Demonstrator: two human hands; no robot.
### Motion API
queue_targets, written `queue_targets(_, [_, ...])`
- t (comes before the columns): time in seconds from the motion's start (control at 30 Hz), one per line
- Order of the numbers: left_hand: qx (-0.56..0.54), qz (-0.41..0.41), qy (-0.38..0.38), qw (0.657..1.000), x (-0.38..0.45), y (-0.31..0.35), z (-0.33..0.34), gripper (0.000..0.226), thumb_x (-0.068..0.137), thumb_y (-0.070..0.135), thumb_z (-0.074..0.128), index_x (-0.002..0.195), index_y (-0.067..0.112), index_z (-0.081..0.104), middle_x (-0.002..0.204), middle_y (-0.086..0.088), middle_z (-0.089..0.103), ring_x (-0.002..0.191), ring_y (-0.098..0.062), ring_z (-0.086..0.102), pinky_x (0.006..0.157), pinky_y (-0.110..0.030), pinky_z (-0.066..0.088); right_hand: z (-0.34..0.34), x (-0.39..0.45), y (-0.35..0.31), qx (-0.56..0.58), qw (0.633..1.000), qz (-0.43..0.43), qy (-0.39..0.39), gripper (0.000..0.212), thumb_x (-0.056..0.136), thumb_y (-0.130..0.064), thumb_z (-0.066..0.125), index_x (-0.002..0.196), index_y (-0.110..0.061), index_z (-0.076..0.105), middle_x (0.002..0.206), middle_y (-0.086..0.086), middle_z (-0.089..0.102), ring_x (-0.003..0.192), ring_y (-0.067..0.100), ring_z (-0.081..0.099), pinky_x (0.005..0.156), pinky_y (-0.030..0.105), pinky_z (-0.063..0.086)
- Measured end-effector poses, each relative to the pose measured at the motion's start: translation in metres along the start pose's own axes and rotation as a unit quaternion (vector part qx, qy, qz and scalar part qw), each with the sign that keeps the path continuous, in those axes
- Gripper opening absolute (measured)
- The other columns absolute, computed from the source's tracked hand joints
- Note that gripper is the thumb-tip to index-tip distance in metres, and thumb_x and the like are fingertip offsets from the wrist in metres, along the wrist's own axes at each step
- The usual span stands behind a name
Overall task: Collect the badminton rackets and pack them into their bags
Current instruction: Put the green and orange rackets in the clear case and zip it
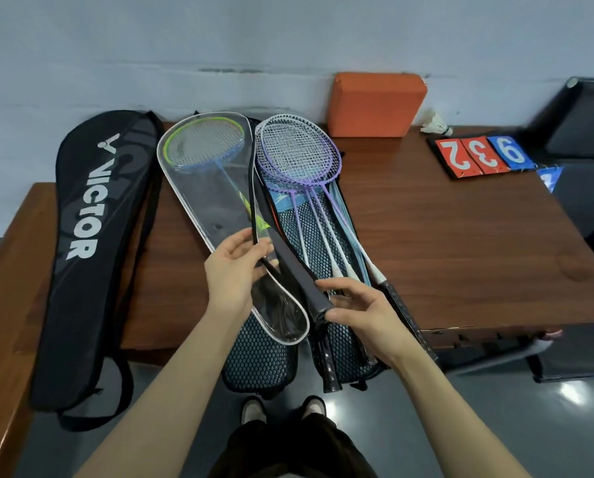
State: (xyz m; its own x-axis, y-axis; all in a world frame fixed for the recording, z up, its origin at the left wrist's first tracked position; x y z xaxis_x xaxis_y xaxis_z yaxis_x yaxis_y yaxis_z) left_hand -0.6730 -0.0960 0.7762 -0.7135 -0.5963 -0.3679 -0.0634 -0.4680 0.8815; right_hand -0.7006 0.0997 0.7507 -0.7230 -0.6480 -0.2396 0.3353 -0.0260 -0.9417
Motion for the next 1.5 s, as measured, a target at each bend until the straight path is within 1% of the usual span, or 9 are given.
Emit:
queue_targets(0.13, [0.098, 0.036, 0.005, 0.995, 0.000, 0.003, 0.003, 0.031, 0.084, 0.003, 0.065, 0.115, 0.005, 0.058, 0.088, -0.007, 0.068, 0.071, -0.013, 0.063, 0.058, -0.023, 0.049, 0.005, 0.006, 0.000, -0.023, 0.998, -0.007, 0.055, 0.038, 0.064, -0.009, 0.077, 0.101, -0.020, 0.073, 0.110, 0.011, 0.067, 0.095, 0.031, 0.061, 0.094, 0.045, 0.048])
queue_targets(0.27, [0.060, 0.026, 0.003, 0.998, -0.003, 0.008, 0.006, 0.031, 0.084, 0.000, 0.064, 0.113, 0.004, 0.056, 0.086, -0.007, 0.068, 0.068, -0.011, 0.065, 0.071, -0.032, 0.055, 0.007, 0.006, -0.001, -0.030, 0.998, 0.010, 0.060, 0.041, 0.061, -0.021, 0.081, 0.101, -0.020, 0.072, 0.106, 0.014, 0.068, 0.089, 0.031, 0.059, 0.089, 0.041, 0.052])
queue_targets(0.43, [0.145, 0.080, -0.008, 0.986, -0.006, 0.008, 0.008, 0.038, 0.082, 0.008, 0.068, 0.117, 0.018, 0.055, 0.099, -0.002, 0.067, 0.085, -0.013, 0.066, 0.079, -0.028, 0.054, 0.013, 0.000, -0.009, -0.038, 0.996, -0.024, 0.074, 0.038, 0.073, -0.003, 0.076, 0.105, -0.022, 0.069, 0.092, 0.003, 0.056, 0.073, 0.022, 0.049, 0.075, 0.029, 0.049])
queue_targets(0.63, [0.438, 0.252, -0.254, 0.825, -0.028, 0.001, -0.008, 0.033, 0.090, 0.023, 0.057, 0.114, 0.044, 0.050, 0.135, 0.009, 0.035, 0.110, 0.003, 0.049, 0.092, -0.010, 0.034, 0.000, 0.001, -0.016, -0.016, 0.992, -0.059, 0.113, 0.030, 0.068, -0.008, 0.076, 0.096, -0.020, 0.074, 0.089, 0.001, 0.066, 0.079, 0.014, 0.061, 0.074, 0.024, 0.049])
queue_targets(0.77, [0.504, 0.339, -0.271, 0.747, -0.023, -0.002, -0.019, 0.031, 0.088, 0.036, 0.056, 0.117, 0.026, 0.058, 0.135, -0.001, 0.035, 0.126, -0.007, 0.035, 0.105, -0.018, 0.026, -0.009, -0.004, -0.016, -0.006, 0.999, -0.049, 0.006, 0.044, 0.070, 0.005, 0.072, 0.110, -0.010, 0.066, 0.105, 0.010, 0.065, 0.089, 0.018, 0.063, 0.079, 0.029, 0.051])
queue_targets(0.93, [0.441, 0.424, -0.200, 0.766, -0.024, 0.005, -0.003, 0.023, 0.085, 0.023, 0.064, 0.103, 0.009, 0.068, 0.124, -0.010, 0.042, 0.125, -0.009, 0.038, 0.108, -0.023, 0.030, -0.007, -0.007, -0.027, 0.009, 0.996, -0.084, -0.009, 0.057, 0.068, 0.021, 0.065, 0.116, -0.010, 0.060, 0.101, -0.009, 0.064, 0.081, 0.007, 0.060, 0.076, 0.021, 0.049])
queue_targets(1.23, [0.373, 0.405, -0.238, 0.800, -0.021, 0.029, 0.018, 0.017, 0.085, 0.024, 0.059, 0.098, 0.017, 0.067, 0.116, 0.002, 0.055, 0.129, -0.012, 0.041, 0.109, -0.028, 0.030, -0.004, 0.000, -0.045, -0.050, 0.982, -0.166, 0.081, 0.044, 0.066, 0.000, 0.077, 0.095, -0.032, 0.070, 0.086, -0.005, 0.064, 0.080, 0.011, 0.059, 0.079, 0.025, 0.049])
queue_targets(1.37, [0.453, 0.413, -0.272, 0.742, -0.018, 0.033, 0.022, 0.015, 0.086, 0.036, 0.050, 0.099, 0.030, 0.054, 0.126, 0.023, 0.051, 0.138, -0.005, 0.024, 0.114, -0.031, 0.009, -0.015, 0.002, -0.047, 0.010, 0.985, -0.165, 0.040, 0.037, 0.066, -0.002, 0.076, 0.096, -0.023, 0.073, 0.088, -0.003, 0.068, 0.081, 0.013, 0.060, 0.078, 0.026, 0.048])
queue_targets(1.5, [0.488, 0.456, -0.296, 0.683, -0.015, 0.036, 0.034, 0.017, 0.087, 0.037, 0.049, 0.102, 0.030, 0.050, 0.121, 0.022, 0.052, 0.127, 0.000, 0.036, 0.104, -0.024, 0.015, -0.027, 0.001, -0.043, 0.121, 0.985, -0.111, 0.043, 0.034, 0.070, -0.008, 0.076, 0.103, -0.007, 0.068, 0.097, 0.011, 0.065, 0.079, 0.023, 0.059, 0.074, 0.031, 0.052])
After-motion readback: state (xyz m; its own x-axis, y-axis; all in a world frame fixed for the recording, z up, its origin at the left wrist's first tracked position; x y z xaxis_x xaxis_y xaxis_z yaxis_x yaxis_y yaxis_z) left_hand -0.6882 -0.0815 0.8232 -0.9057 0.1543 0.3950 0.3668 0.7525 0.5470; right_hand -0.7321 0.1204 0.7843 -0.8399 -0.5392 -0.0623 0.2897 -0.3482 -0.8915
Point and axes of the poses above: each hand's wrist, its own x-axis towards the middle knuckle, its own z-axis out of the palm, y = z × x, the point moved 1 cm from there along x, towards the middle knuckle
